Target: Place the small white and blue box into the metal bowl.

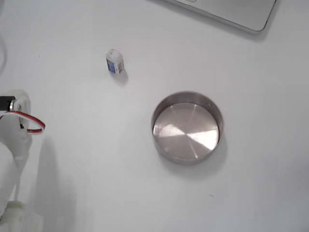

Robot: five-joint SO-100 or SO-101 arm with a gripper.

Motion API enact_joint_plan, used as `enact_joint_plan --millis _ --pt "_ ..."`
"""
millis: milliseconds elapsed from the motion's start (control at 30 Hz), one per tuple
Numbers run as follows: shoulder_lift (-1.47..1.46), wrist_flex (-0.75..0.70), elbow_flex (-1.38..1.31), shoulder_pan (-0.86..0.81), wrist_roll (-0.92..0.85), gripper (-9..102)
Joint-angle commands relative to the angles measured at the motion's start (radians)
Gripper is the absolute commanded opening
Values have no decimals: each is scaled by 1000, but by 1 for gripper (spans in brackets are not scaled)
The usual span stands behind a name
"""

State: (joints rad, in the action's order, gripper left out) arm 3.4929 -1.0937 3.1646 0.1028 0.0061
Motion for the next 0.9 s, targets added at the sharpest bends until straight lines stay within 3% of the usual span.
enact_joint_plan --millis 0,700,867 --pt "18 -3 43 2 0 -6" --pt "18 -3 43 -12 -2 -6" --pt "-8 74 43 -15 14 -6"
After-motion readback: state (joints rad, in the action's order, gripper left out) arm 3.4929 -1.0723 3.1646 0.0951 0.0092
